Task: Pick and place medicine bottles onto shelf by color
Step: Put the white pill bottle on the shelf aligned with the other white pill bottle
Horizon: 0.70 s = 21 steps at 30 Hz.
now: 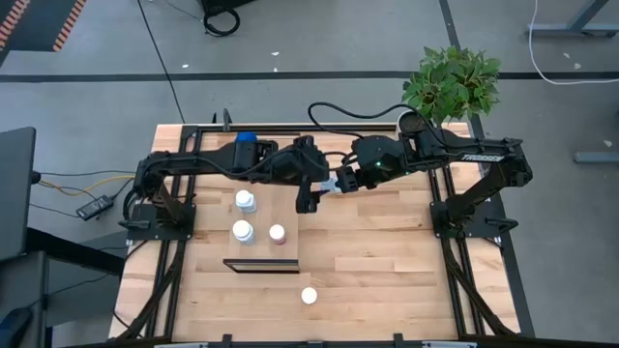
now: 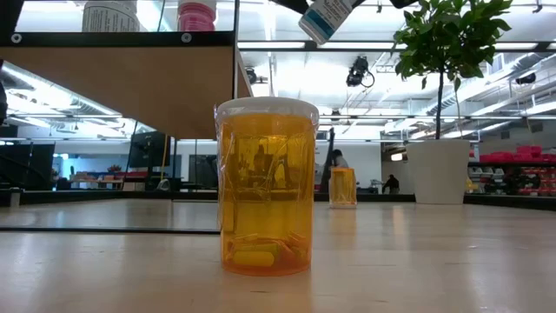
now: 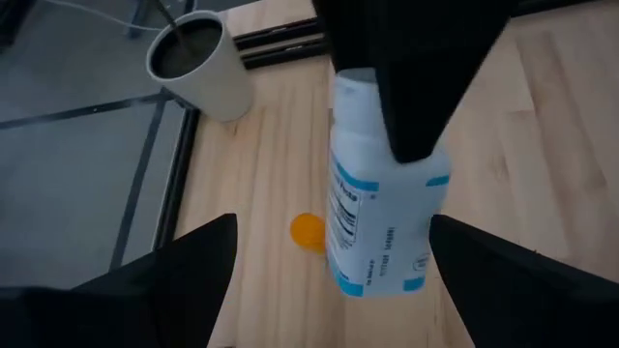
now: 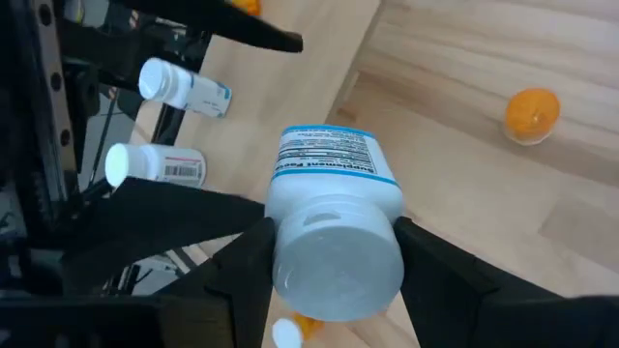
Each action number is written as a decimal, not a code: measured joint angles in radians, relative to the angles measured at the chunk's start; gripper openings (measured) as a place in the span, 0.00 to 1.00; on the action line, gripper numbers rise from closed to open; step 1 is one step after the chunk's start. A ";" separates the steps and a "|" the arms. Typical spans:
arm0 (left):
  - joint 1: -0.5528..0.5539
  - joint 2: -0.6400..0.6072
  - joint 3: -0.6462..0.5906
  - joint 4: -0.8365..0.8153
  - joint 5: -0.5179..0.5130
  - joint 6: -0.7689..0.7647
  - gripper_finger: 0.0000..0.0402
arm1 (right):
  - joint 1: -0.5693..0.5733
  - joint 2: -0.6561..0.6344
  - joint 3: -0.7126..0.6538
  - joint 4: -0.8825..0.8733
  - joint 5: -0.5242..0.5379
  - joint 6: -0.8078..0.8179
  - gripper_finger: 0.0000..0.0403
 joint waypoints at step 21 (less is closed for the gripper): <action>0.017 0.024 0.000 0.015 0.099 -0.031 0.84 | -0.016 0.000 0.000 0.096 0.020 -0.035 0.49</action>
